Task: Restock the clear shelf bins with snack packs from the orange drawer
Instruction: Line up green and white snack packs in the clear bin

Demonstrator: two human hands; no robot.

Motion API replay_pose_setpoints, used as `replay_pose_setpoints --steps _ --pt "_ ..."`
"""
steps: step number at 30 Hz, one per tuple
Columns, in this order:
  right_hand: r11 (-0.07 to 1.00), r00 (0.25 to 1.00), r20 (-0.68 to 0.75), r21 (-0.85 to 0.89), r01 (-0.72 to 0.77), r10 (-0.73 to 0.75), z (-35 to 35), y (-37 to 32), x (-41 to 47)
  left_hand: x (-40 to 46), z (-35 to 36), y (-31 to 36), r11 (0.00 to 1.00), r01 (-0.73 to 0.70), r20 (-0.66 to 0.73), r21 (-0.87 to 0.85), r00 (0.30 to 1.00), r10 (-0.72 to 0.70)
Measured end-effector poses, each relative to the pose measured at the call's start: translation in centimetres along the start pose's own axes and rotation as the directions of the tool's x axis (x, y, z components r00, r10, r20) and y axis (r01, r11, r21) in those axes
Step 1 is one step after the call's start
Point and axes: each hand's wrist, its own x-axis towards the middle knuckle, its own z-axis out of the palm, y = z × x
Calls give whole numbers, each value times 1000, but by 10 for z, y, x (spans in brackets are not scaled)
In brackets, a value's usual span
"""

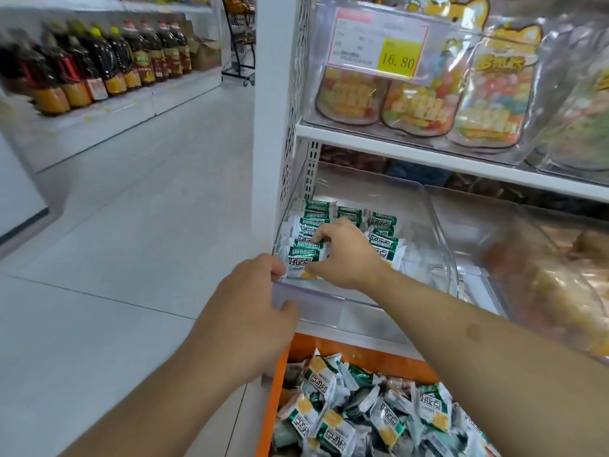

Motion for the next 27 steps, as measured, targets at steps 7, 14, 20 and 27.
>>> replay_pose_setpoints --steps 7,14,20,27 --pt "999 998 59 33 -24 22 -4 1 -4 -1 1 1 1000 10 3 -2 1000 -10" --pt "995 998 55 101 -11 5 -10 2 -13 -1 2 -1 1000 -4 3 9 1000 4" --pt "981 999 -46 191 3 6 -29 3 -35 -3 1 1 998 -58 -45 24 997 59" --pt "903 986 -164 417 104 -38 -66 7 -136 -24 13 17 989 -144 86 -39 985 147"
